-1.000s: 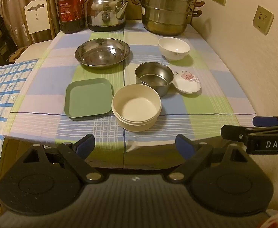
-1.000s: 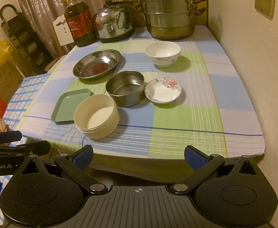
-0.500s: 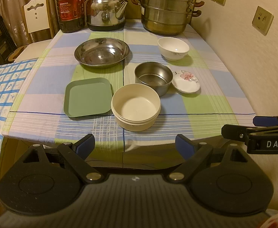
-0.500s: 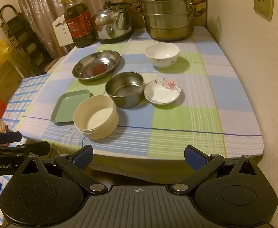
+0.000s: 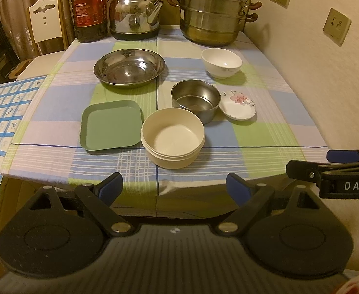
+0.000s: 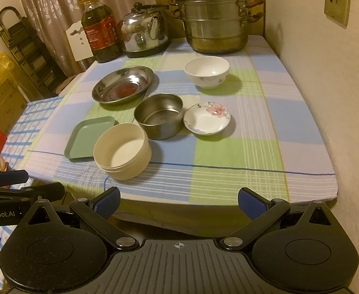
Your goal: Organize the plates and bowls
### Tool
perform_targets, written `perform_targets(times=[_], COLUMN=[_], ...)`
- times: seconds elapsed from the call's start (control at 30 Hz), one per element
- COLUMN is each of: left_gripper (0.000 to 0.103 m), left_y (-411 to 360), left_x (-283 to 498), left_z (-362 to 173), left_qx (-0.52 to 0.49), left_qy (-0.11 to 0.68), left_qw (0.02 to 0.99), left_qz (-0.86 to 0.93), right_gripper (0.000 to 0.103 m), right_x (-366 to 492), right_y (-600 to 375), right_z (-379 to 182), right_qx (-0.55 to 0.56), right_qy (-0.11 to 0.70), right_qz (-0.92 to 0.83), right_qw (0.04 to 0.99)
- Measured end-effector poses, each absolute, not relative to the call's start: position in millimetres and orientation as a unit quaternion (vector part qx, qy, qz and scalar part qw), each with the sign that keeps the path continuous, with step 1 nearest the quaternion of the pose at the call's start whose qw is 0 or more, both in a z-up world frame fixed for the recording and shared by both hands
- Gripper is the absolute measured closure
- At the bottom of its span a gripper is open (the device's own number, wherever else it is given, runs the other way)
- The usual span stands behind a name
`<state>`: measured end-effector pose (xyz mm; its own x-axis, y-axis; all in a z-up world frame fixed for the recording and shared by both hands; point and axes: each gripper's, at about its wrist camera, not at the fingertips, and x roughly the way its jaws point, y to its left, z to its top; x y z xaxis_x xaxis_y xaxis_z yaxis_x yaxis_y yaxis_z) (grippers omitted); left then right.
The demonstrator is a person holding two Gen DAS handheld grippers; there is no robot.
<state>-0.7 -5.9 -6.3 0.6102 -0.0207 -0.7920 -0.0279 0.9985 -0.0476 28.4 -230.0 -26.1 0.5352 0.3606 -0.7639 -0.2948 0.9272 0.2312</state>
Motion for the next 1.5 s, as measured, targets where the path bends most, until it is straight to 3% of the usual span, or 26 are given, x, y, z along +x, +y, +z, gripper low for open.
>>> perform_targets(times=[1.5], left_gripper=[0.013], left_y=[-5.6], left_x=[0.9], left_z=[-5.2], left_qx=[-0.03], left_qy=[0.443], left_qw=[0.896], left_qz=[0.0], right_gripper=[0.001], right_x=[28.5], right_y=[-233.9], right_z=[-22.7], right_qx=[0.035], right_qy=[0.441], right_qz=[0.182], right_qw=[0.878])
